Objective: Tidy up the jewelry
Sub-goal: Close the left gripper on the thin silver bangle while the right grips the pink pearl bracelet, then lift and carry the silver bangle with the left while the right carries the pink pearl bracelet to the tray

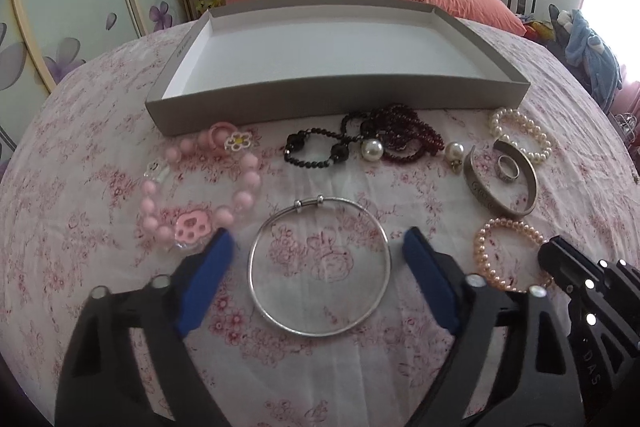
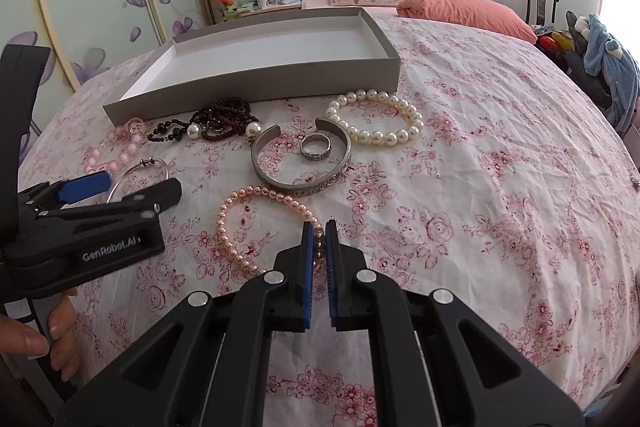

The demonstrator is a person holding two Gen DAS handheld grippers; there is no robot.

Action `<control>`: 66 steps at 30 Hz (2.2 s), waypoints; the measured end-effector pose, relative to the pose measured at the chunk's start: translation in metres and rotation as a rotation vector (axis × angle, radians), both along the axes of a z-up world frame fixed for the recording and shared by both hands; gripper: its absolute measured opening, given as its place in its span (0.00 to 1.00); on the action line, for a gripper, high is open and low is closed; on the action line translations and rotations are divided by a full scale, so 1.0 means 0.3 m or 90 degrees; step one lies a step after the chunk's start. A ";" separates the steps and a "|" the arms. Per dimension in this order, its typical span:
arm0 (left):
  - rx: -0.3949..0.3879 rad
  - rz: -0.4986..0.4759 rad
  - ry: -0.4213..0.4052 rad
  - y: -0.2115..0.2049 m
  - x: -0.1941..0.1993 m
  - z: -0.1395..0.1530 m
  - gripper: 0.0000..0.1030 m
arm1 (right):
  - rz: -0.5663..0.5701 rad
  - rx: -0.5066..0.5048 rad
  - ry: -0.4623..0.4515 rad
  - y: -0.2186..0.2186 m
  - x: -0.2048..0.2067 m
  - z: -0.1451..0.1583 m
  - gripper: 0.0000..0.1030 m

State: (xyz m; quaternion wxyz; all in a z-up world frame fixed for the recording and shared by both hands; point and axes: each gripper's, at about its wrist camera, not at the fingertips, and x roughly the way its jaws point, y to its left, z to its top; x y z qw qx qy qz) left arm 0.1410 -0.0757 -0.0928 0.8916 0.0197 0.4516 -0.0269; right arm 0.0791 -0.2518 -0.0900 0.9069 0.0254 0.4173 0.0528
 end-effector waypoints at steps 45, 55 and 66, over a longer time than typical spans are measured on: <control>0.004 0.048 -0.249 0.137 -0.220 0.213 0.65 | 0.063 0.091 -0.155 0.053 -0.053 0.206 0.06; 0.033 0.062 -0.316 0.145 -0.258 0.294 0.65 | 0.059 0.097 -0.227 0.056 -0.062 0.294 0.06; 0.059 0.057 -0.372 0.116 -0.237 0.391 0.65 | 0.046 0.084 -0.307 0.053 -0.031 0.387 0.07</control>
